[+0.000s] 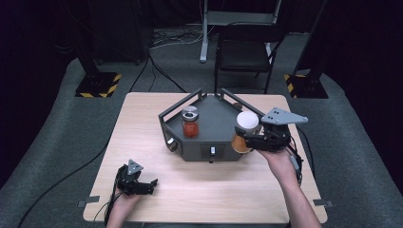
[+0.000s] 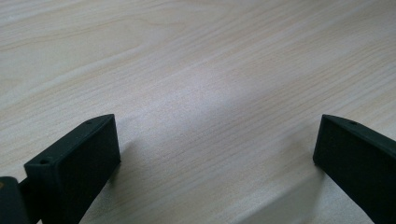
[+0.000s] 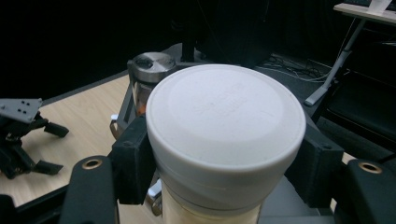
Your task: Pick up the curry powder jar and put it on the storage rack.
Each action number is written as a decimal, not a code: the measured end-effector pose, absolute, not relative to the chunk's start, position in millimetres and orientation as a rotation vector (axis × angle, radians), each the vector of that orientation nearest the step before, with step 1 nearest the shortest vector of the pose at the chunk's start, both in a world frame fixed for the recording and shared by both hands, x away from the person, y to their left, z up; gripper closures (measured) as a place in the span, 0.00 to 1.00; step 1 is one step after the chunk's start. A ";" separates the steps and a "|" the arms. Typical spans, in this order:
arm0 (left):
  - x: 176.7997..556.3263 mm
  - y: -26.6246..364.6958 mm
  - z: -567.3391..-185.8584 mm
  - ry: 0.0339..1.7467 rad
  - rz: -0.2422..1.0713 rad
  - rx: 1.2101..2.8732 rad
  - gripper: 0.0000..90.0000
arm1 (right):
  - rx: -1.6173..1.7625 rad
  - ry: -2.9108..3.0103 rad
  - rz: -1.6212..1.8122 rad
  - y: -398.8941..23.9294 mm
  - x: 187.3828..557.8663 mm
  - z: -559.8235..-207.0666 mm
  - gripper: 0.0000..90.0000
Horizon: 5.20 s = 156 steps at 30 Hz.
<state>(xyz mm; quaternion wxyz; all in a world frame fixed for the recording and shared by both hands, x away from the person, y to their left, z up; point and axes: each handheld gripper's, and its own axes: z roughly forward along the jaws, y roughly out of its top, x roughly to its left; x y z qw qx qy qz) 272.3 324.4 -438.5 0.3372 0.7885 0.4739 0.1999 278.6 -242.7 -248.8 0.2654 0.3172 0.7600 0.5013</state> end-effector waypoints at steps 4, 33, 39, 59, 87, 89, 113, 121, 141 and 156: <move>272.7 324.7 -438.4 1.231 0.521 2.057 0.00 | 0.872 2.031 1.339 -237.5 285.6 -244.9 0.36; 273.1 324.9 -438.6 1.229 0.519 2.056 0.00 | 1.013 2.006 1.302 -211.2 343.1 -265.8 0.36; 273.1 324.9 -438.7 1.229 0.519 2.056 0.00 | 1.042 2.027 1.279 -211.1 349.4 -267.6 0.36; 273.2 324.9 -438.6 1.228 0.520 2.058 0.00 | 1.077 2.054 1.282 -217.8 359.7 -271.9 0.36; 273.1 324.8 -438.8 1.229 0.520 2.056 0.00 | 1.143 2.117 1.244 -227.8 360.9 -293.0 0.18; 273.1 324.8 -438.6 1.229 0.519 2.057 0.00 | 1.147 2.130 1.233 -229.0 360.0 -294.3 0.16; 273.0 324.7 -438.8 1.229 0.520 2.056 0.00 | 1.137 2.139 1.207 -266.8 325.0 -344.0 0.13; 273.0 324.5 -438.8 1.230 0.520 2.055 0.00 | 1.169 2.139 1.228 -282.0 312.8 -370.7 0.13; 273.1 324.1 -438.9 1.231 0.521 2.054 0.00 | 1.273 2.168 1.174 -306.1 288.6 -425.4 0.13; 273.0 324.0 -438.9 1.231 0.522 2.054 0.00 | 1.309 2.195 1.067 -313.1 274.8 -437.4 0.13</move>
